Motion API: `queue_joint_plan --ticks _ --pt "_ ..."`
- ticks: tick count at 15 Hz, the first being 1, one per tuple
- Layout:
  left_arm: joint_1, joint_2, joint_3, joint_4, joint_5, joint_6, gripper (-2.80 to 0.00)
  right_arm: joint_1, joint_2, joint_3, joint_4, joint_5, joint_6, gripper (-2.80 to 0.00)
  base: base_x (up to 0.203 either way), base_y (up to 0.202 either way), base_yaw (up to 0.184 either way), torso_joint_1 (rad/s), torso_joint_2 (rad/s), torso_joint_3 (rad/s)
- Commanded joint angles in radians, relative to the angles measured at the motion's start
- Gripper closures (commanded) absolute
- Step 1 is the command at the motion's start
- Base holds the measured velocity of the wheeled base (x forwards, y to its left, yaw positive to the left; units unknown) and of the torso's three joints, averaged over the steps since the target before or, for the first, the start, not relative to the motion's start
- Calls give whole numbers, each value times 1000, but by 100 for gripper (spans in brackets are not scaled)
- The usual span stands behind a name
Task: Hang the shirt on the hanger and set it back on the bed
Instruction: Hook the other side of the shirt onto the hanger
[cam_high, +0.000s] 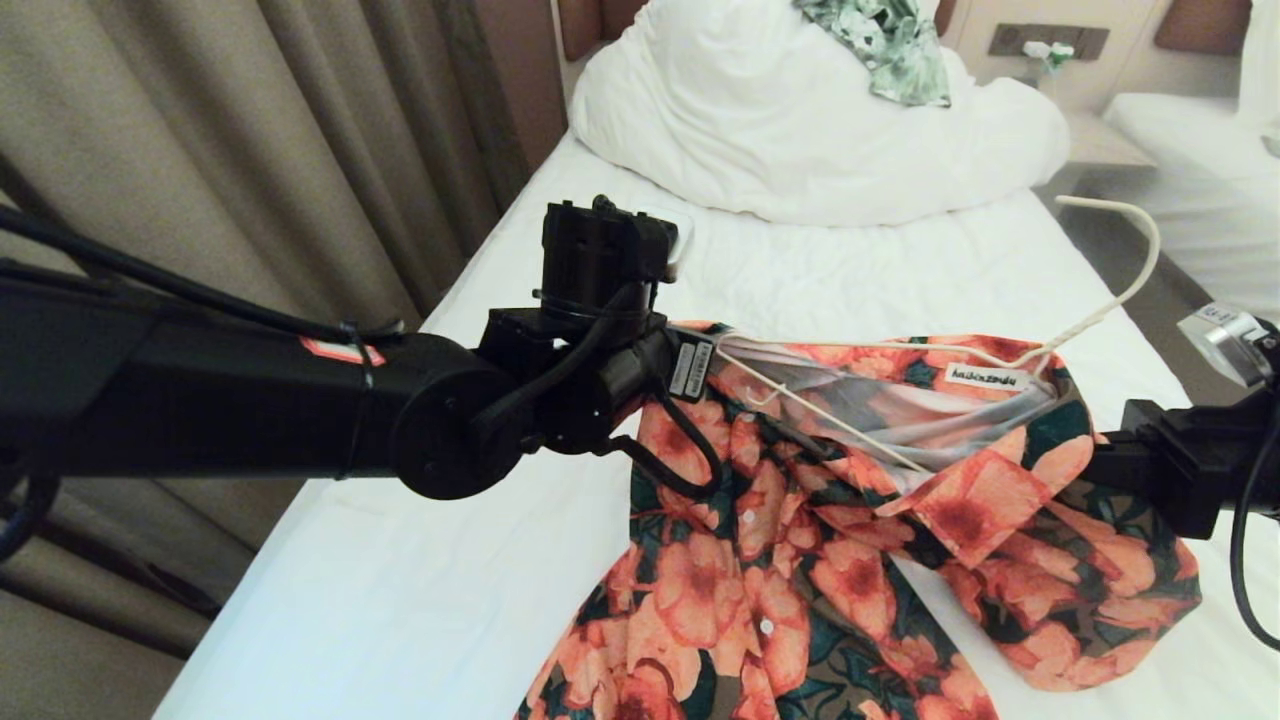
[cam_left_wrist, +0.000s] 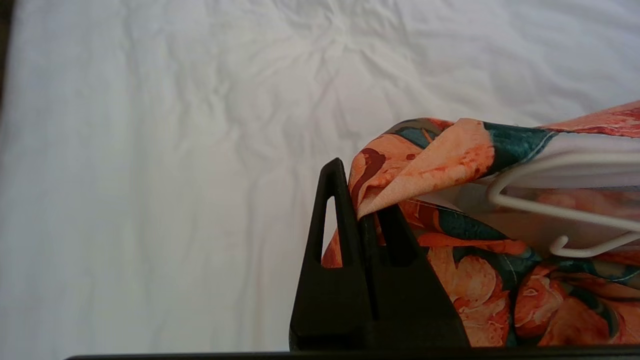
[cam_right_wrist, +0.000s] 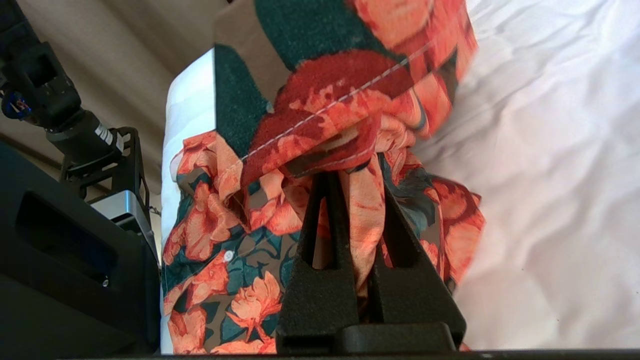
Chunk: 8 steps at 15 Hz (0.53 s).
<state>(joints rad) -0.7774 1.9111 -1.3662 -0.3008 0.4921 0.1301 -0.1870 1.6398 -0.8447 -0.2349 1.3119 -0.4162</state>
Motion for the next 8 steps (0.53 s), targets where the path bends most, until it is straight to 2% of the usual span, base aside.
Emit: queue_joint_plan --ticks 1,8 --pt "-6 -30 -1 -7 3 14 0 0 11 0 0 1 -3 0 0 0 0 0 0 0" --pt "-39 -84 78 10 2 16 0 -31 11 -27 0 0 -3 0 0 0 0 0 0 0"
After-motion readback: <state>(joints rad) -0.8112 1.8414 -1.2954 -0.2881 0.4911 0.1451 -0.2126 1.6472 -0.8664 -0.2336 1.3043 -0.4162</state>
